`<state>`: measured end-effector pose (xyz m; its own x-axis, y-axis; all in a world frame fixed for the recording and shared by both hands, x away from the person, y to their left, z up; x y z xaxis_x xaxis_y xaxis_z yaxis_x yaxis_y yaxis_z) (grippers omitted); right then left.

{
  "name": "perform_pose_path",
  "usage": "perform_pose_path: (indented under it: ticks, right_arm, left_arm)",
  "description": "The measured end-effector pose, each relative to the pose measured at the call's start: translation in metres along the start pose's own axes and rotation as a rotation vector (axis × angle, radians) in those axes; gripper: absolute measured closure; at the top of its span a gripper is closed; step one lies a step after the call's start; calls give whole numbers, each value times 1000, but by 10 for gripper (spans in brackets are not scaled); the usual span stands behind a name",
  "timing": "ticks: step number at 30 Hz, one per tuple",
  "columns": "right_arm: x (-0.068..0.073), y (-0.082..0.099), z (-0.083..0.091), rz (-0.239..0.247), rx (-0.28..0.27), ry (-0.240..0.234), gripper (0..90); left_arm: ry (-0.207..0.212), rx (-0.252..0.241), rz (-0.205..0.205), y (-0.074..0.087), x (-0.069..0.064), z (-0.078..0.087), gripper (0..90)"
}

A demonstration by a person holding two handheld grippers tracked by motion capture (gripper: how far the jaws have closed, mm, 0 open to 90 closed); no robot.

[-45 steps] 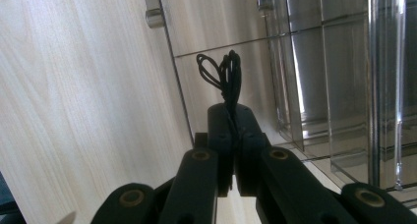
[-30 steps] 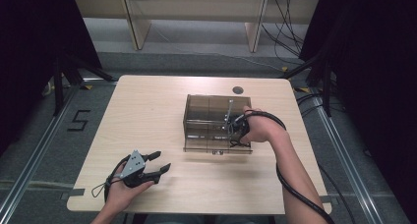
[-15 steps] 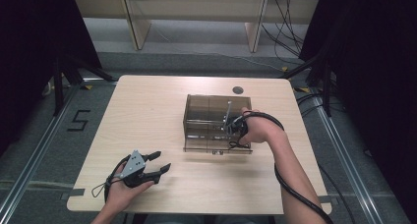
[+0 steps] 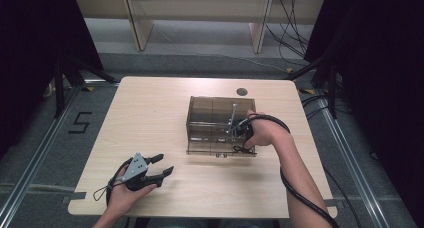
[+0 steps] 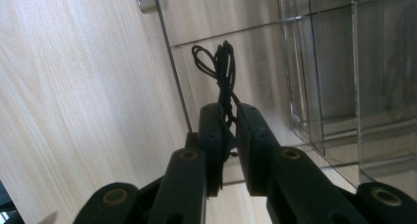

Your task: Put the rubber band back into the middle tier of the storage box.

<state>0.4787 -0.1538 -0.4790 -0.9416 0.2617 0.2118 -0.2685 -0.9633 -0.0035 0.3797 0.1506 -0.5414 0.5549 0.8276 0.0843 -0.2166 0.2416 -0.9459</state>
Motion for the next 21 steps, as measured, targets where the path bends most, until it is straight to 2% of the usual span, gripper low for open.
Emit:
perform_pose_path:
  ticks: [1, 2, 5, 6, 7, 8, 10, 12, 16, 21]
  right_arm:
    - [1, 1, 1, -18, -4, 6, 800]
    - [1, 1, 1, -5, -3, 4, 793]
    - [2, 3, 5, -13, -20, 20, 770]
    - [2, 4, 7, 14, -18, 30, 762]
    - [2, 5, 8, 12, -21, 33, 757]
    - [5, 8, 9, -15, -18, 26, 749]
    - [6, 11, 10, -26, -28, 33, 738]
    - [6, 14, 11, -13, -36, 32, 723]
    - [9, 21, 13, -17, -54, 47, 710]
    - [15, 30, 17, -40, -82, 57, 691]
  left_arm:
    - [0, -1, 1, 0, 0, 0, 398]
    - [-1, -4, 2, 0, 0, 0, 397]
    - [0, 0, -1, 0, 0, 0, 398]
    - [0, 0, 0, 0, 0, 0, 398]
    - [-1, -4, 2, 0, 0, 0, 398]
    - [-2, -4, 1, 0, 0, 0, 397]
    - [-2, -4, 2, 0, 0, 0, 398]
    - [4, -9, 5, 0, -1, -1, 398]
    - [-4, -3, 2, 0, -1, 0, 398]
    - [-4, -4, 2, 0, -1, 0, 398]
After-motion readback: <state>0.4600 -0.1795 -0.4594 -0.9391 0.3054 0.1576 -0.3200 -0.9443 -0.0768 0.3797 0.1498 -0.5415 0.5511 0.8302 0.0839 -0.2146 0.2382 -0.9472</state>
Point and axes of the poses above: each handheld gripper's, and its own axes: z roughly backward along the jaws, y roughly out of its underside, x roughly to its left, the point moved 6 cm from there along -z, roughly forward along the jaws, and after that the axes turned 14 degrees about -y, right-handed, at the moved point
